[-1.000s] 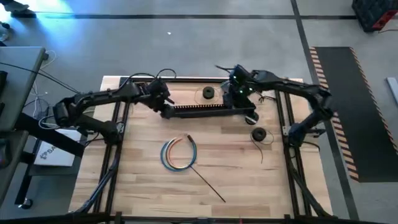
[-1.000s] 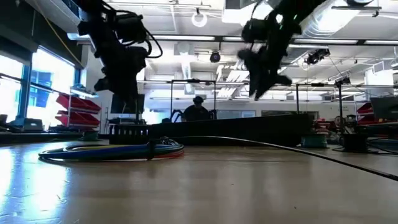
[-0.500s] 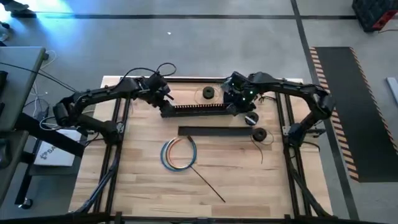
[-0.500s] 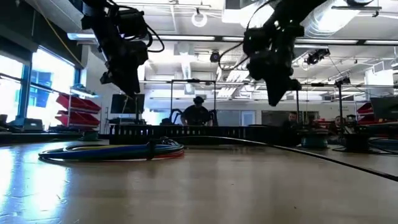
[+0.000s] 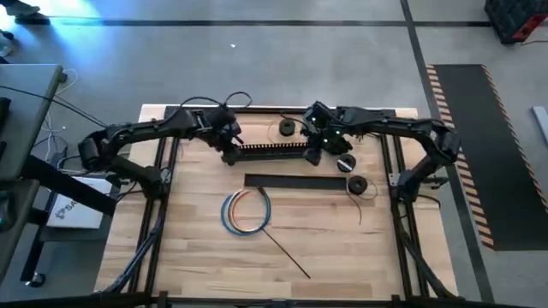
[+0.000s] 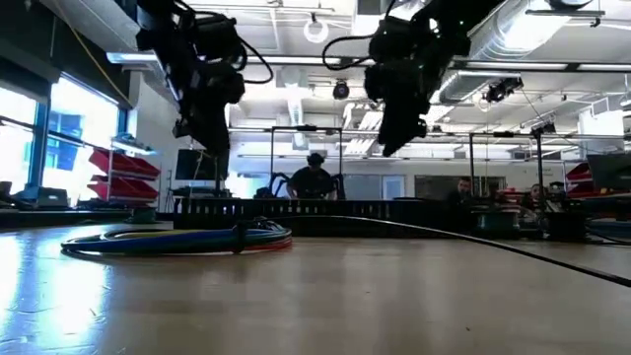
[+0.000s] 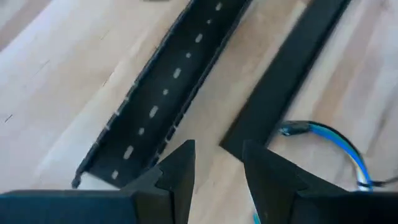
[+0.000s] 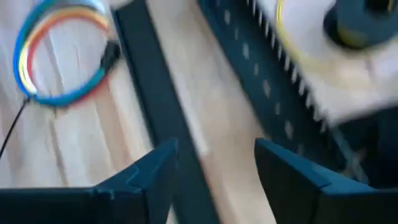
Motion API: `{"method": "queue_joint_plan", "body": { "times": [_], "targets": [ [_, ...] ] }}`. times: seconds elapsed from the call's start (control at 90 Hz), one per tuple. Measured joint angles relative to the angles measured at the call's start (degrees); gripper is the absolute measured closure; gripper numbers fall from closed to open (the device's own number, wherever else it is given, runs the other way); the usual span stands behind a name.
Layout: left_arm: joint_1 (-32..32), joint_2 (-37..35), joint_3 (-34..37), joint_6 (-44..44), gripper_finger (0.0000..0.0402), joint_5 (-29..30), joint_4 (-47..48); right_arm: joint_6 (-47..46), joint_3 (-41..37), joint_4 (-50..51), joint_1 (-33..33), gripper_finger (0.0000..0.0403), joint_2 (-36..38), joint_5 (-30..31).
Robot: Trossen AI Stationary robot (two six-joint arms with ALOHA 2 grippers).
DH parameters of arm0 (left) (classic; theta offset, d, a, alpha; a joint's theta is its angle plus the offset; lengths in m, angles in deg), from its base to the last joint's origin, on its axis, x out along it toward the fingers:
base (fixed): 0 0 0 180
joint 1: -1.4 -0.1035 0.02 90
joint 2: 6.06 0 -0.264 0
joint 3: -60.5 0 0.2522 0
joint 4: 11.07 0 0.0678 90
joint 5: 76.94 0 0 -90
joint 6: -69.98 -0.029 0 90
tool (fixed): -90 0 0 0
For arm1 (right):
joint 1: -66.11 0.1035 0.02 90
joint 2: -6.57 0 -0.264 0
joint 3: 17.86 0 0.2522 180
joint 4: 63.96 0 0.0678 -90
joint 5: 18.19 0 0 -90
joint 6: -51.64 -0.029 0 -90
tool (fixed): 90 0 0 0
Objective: Ziptie cables
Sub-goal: Put the ziptied cables into the black cable duct
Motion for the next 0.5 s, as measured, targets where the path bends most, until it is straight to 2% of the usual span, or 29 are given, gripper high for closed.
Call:
{"method": "queue_joint_plan", "body": {
  "times": [0.056,0.156,0.211,0.356,0.5],
  "targets": [
    [-0.02,2.81,0.0,-0.02,0.0284,0.19,-1.65,0.16,0.0,-1.47,-0.44,0.0199,-1.55,-1.07],
    [-0.02,6.73,0.09,1.28,0.0284,-1.5,-1.75,1.63,0.0,-1.9,-0.93,0.0206,-3.48,-8.61],
    [0.3,7.01,0.09,1.57,0.0286,-3.05,-0.23,3.51,0.0,-1.58,0.63,0.0211,-3.65,-10.24],
    [3.04,0.55,-1.17,3.84,0.0308,-3.7,8.56,9.78,0.59,-3.01,8.13,0.0218,-3.73,-10.52],
    [6.33,-9.67,-3.51,12.2,0.0335,-4.83,15.66,12.48,4.6,-9.43,15.11,0.0219,-7.76,-7.16]
  ]
}}
